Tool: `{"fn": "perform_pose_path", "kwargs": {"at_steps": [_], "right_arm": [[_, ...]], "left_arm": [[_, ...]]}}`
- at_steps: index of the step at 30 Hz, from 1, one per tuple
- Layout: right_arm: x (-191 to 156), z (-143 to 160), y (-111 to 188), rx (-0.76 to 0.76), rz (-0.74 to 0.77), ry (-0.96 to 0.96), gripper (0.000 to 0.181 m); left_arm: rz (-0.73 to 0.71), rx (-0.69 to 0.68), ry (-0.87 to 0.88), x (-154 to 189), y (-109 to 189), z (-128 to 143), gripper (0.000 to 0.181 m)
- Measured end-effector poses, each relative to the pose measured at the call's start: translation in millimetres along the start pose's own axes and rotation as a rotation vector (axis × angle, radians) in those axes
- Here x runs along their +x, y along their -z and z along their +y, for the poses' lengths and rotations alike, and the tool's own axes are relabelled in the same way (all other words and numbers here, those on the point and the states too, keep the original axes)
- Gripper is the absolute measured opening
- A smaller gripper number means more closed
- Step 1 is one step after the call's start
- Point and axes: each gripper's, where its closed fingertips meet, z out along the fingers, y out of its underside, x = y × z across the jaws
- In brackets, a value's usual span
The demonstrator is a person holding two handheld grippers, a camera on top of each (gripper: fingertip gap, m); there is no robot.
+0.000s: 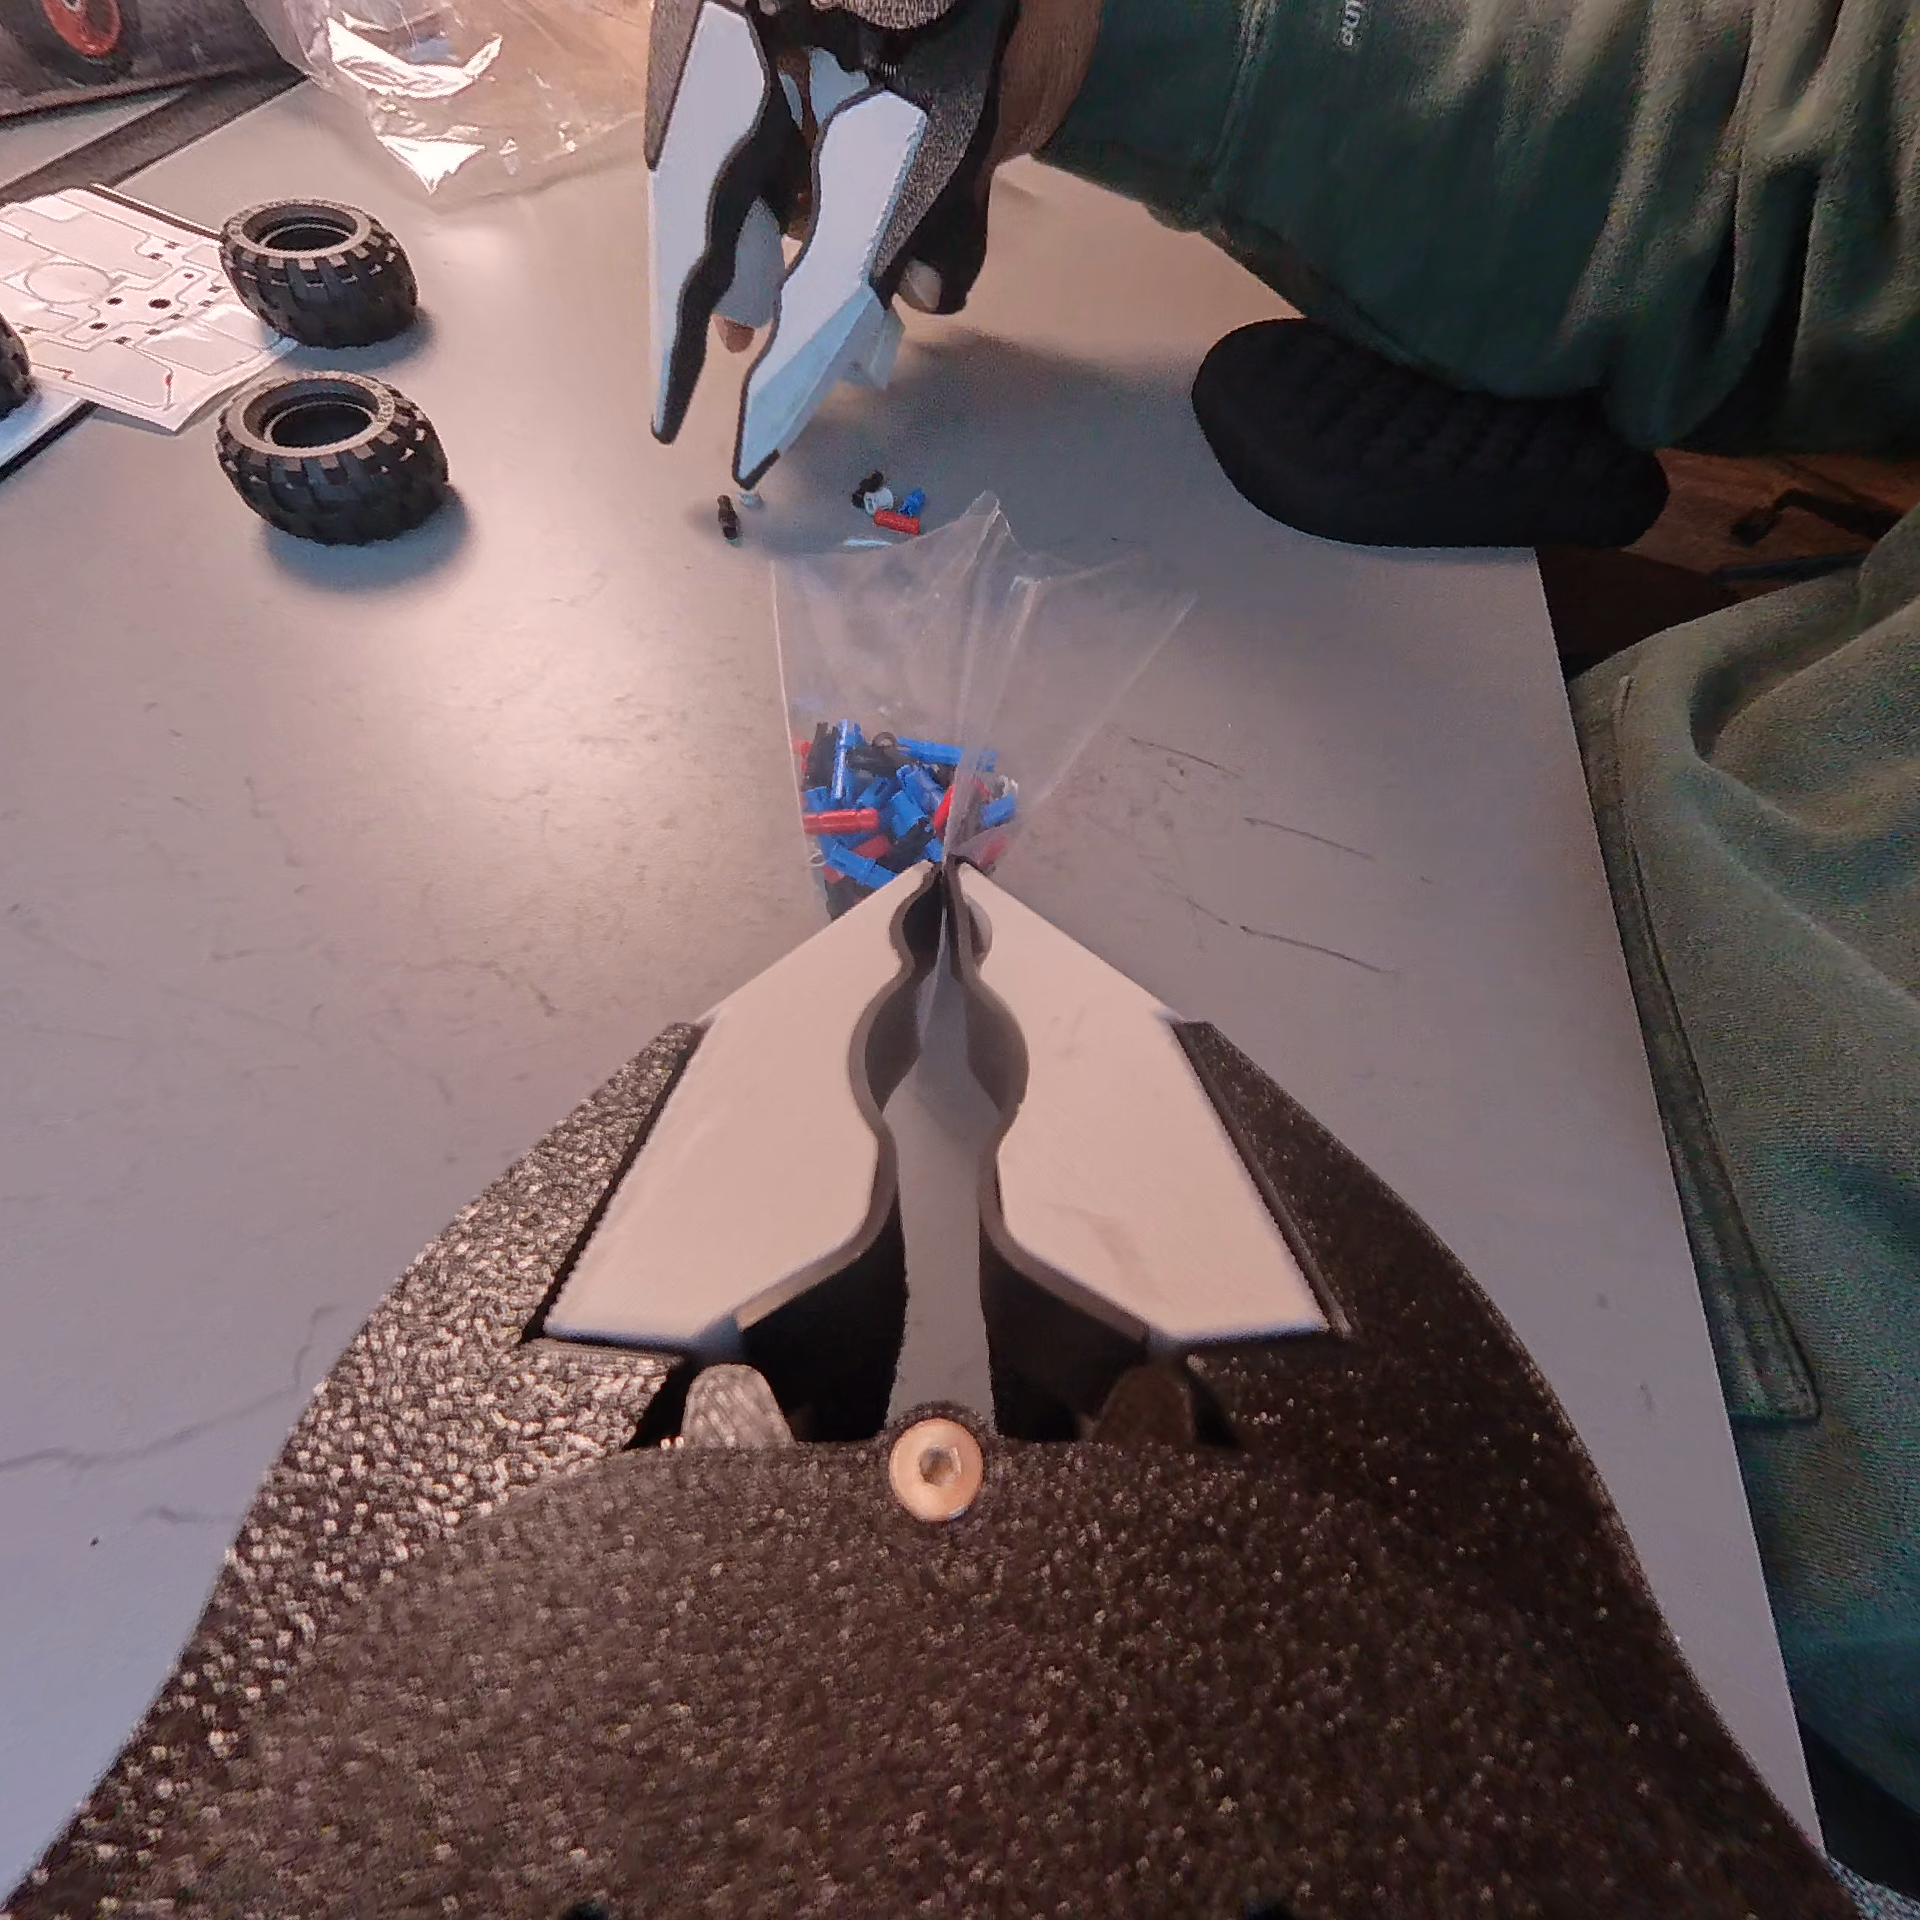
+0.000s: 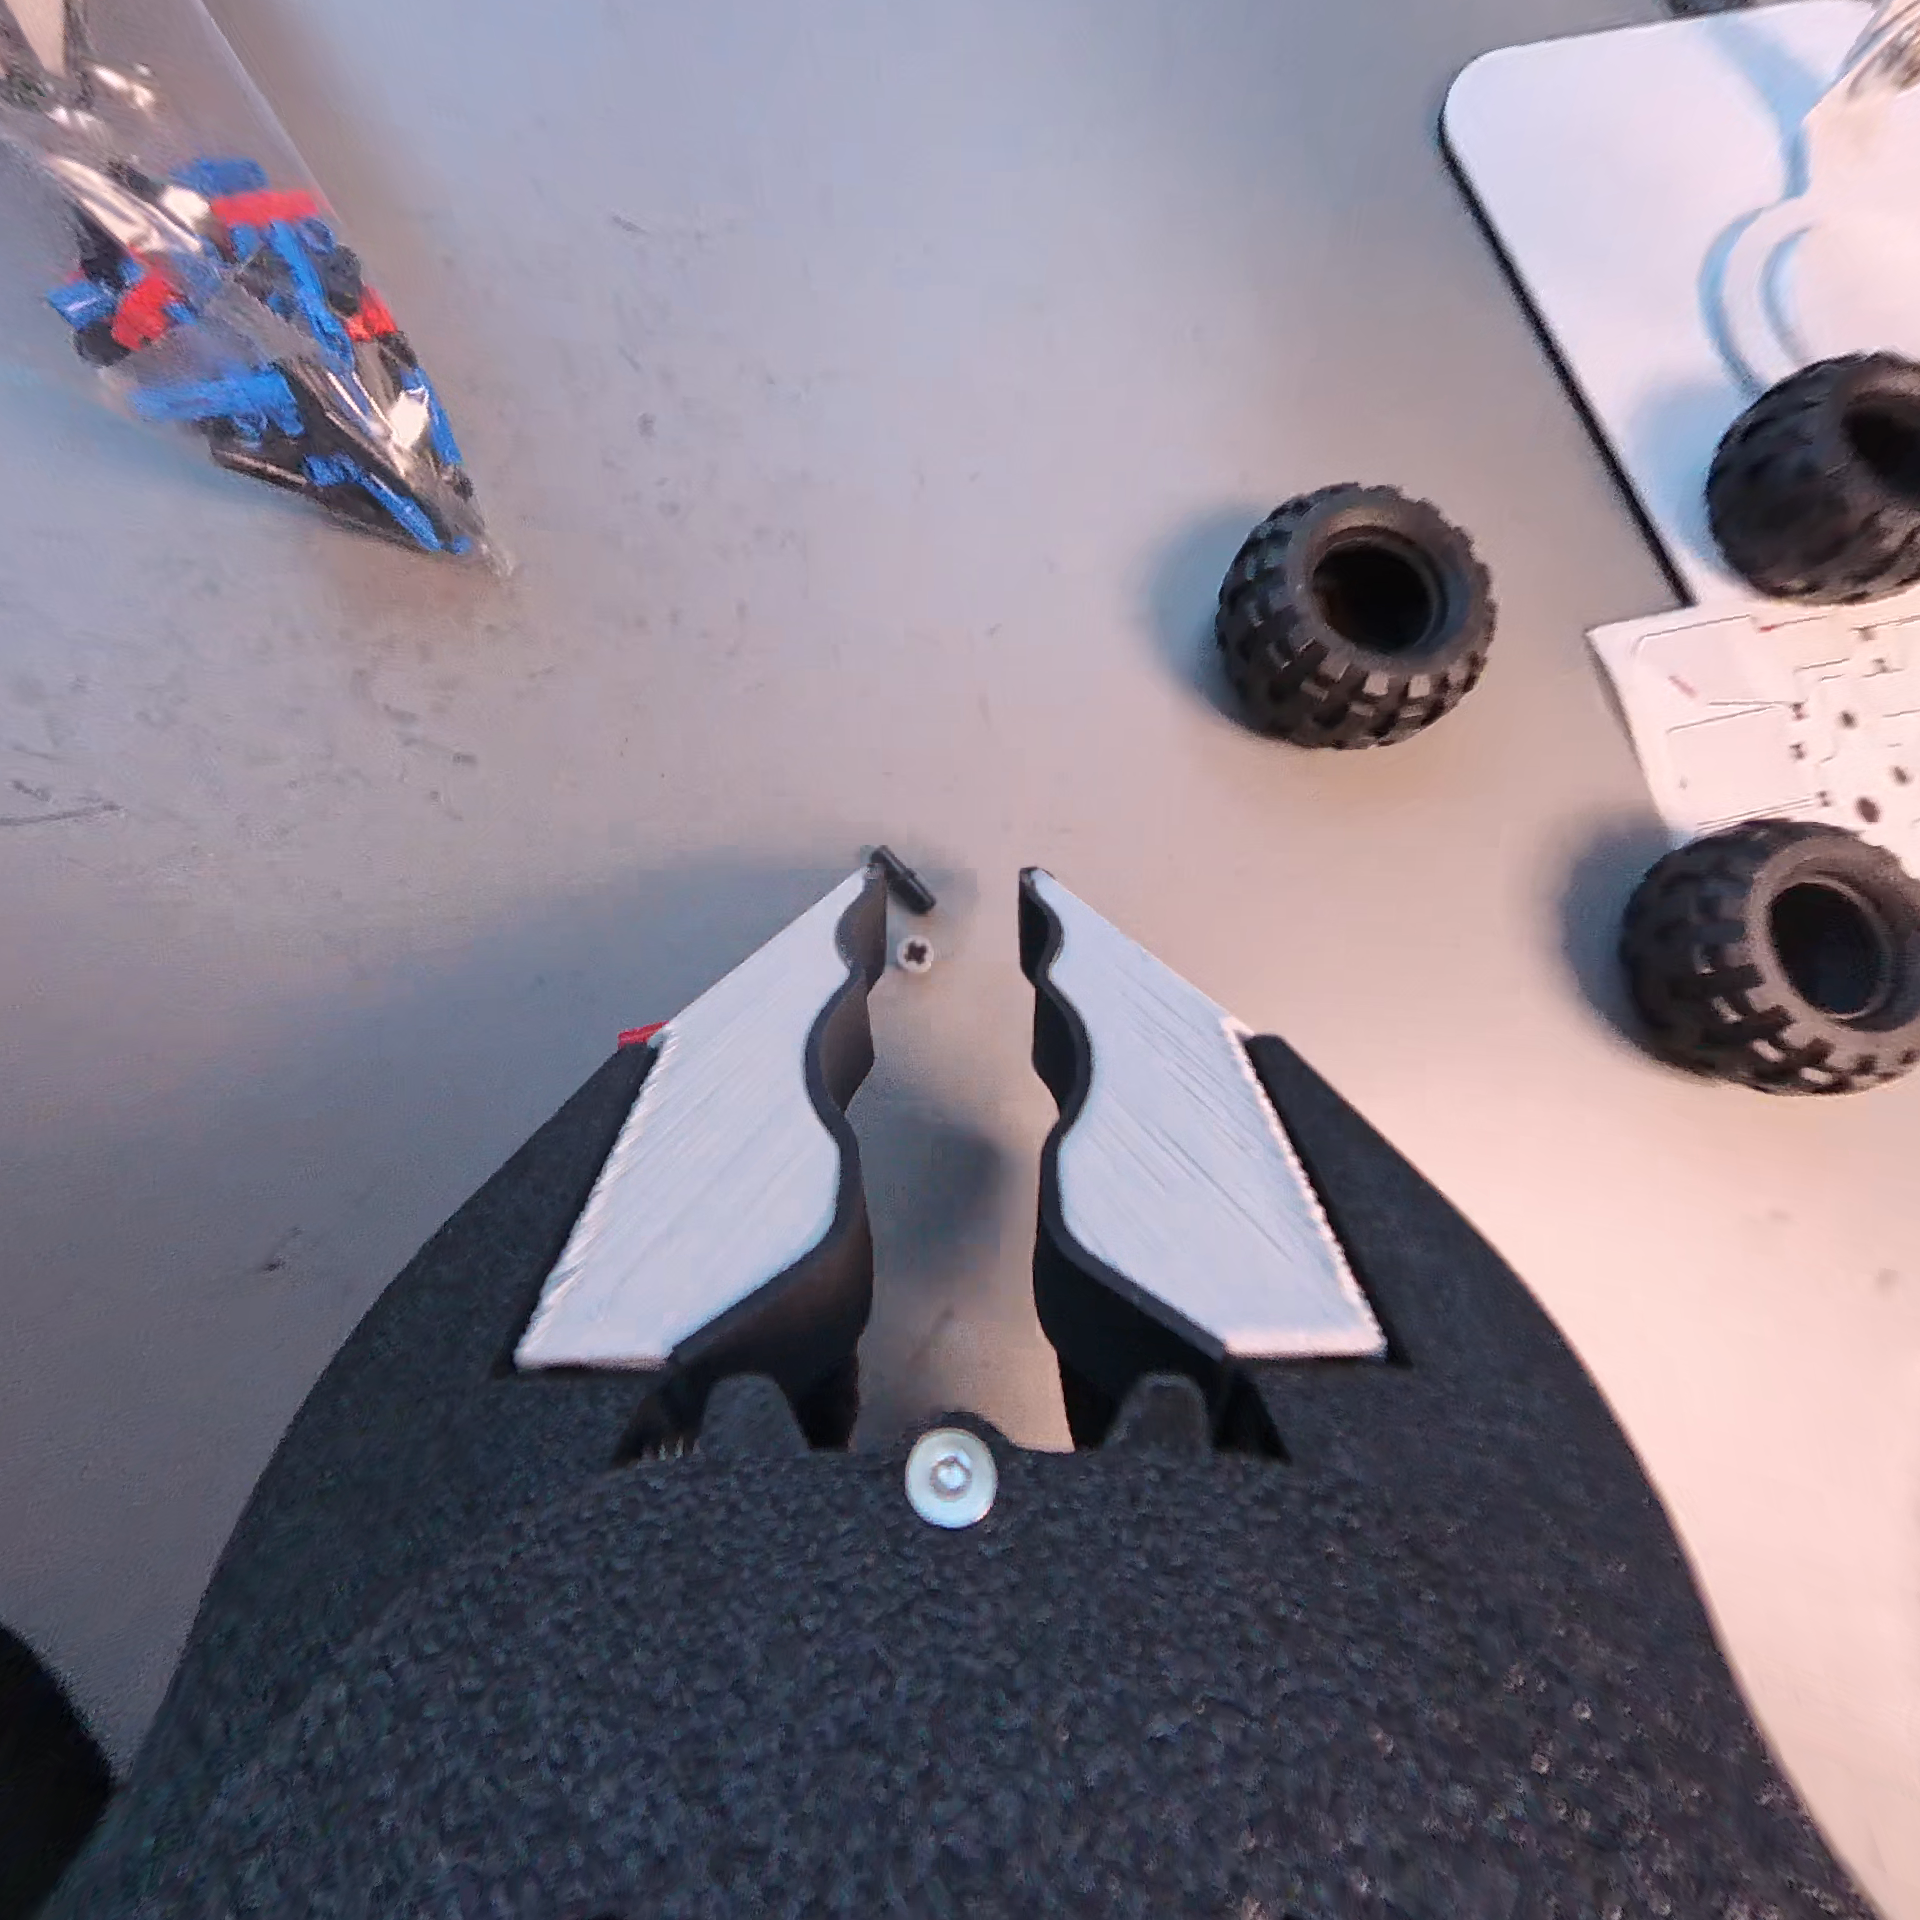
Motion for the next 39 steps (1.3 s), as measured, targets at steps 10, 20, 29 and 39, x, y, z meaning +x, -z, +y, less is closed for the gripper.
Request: {"fn": "perform_pose_path", "kwargs": {"at_steps": [10, 20, 29, 39], "right_arm": [[-32, -26, -7, 0.077, -0.128, 0.044, 0.004], [-131, -136, -5, 0.299, -0.249, 0.281, 0.014], [-12, -34, 19, 0.039, 0.021, 0.083, 0.02], [-8, 15, -2, -0.071, -0.073, -0.029, 0.006]], "left_arm": [[0.0, 0.0, 0.0, 0, 0, 0, 0.0], [-0.008, 0.0, 0.0, -2, 1, 0, 0.0], [-0.006, -0.002, -0.004, -1, 2, 1, 0.0], [-0.008, -0.006, -0.007, -1, 1, 1, 0.0]]}}
